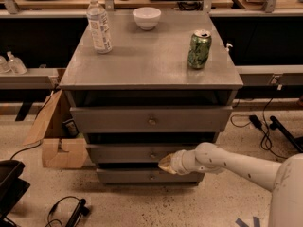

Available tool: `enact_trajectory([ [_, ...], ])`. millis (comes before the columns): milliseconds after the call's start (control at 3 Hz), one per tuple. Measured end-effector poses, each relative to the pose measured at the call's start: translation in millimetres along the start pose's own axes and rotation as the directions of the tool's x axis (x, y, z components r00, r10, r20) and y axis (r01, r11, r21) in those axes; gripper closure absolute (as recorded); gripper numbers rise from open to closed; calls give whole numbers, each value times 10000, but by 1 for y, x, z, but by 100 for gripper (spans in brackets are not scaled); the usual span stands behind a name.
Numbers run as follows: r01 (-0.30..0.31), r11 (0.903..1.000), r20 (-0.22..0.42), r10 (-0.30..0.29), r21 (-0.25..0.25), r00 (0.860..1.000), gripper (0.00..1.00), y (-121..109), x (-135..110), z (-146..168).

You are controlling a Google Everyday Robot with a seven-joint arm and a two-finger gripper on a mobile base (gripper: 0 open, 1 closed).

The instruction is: Close middle drawer

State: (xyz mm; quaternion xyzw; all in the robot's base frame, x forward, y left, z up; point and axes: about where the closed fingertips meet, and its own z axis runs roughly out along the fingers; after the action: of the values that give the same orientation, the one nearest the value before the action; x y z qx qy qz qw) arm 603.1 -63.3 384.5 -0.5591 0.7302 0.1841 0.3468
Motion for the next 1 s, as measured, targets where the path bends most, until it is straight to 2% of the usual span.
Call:
enact_trajectory([
  [333,303,9995,-1304,-304,-29,9910,98,17,9,-43],
  [667,909,9959,-2353,-884,-5,9679,100,28,13,-110],
  [1000,1244,9890,-2857,-968,799,9534,100,16,7,-189],
])
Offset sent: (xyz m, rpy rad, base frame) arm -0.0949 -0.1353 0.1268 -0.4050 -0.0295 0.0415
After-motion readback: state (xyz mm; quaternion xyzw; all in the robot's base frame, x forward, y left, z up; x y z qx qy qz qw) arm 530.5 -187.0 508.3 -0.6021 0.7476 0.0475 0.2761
